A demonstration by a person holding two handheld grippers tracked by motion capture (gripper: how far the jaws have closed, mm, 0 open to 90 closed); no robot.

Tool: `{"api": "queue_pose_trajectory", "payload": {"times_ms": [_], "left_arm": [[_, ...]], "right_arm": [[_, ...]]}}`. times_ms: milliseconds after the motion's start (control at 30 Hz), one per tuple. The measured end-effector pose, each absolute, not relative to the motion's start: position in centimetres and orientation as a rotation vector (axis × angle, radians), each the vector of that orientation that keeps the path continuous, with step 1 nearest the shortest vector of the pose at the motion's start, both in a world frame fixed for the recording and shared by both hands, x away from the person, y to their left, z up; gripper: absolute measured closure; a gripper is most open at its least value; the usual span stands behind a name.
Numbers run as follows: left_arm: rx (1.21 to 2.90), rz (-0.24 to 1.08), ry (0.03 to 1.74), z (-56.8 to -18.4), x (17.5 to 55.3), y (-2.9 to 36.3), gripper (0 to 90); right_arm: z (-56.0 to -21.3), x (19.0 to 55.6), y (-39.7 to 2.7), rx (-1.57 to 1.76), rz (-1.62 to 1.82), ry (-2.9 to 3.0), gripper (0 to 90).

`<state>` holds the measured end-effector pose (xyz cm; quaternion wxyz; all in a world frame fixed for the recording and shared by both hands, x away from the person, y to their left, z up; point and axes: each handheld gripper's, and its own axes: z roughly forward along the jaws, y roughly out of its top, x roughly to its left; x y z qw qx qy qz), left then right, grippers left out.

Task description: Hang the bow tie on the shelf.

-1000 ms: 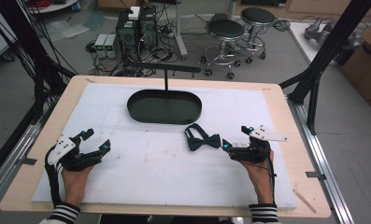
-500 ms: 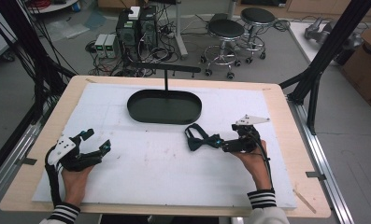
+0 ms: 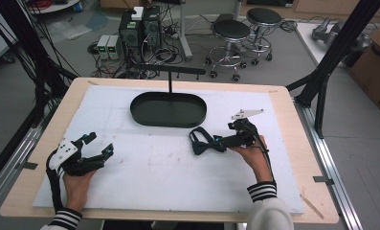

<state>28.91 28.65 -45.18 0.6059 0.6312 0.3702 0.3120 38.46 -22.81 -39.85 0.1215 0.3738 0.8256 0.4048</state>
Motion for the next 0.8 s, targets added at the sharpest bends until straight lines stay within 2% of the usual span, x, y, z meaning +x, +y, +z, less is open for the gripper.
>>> {"api": "queue_pose_trajectory", "payload": {"times_ms": [33,300,367,800], "left_arm": [[1.461,0.723,0.856,-45.2,28.9,28.6,16.5],[1.460,0.724,0.854,-45.2,28.9,28.6,16.5],[1.460,0.725,0.853,-45.2,28.9,28.6,16.5],[1.459,0.727,0.851,-45.2,28.9,28.6,16.5]], "right_arm": [[-39.9,38.7,-22.5,1.111,1.163,2.432,16.7],[-41.2,39.4,-21.9,1.162,1.058,2.503,17.1],[-41.4,39.5,-21.9,1.174,1.059,2.517,21.9],[-42.4,39.8,-22.0,1.292,1.013,2.577,25.1]]}}
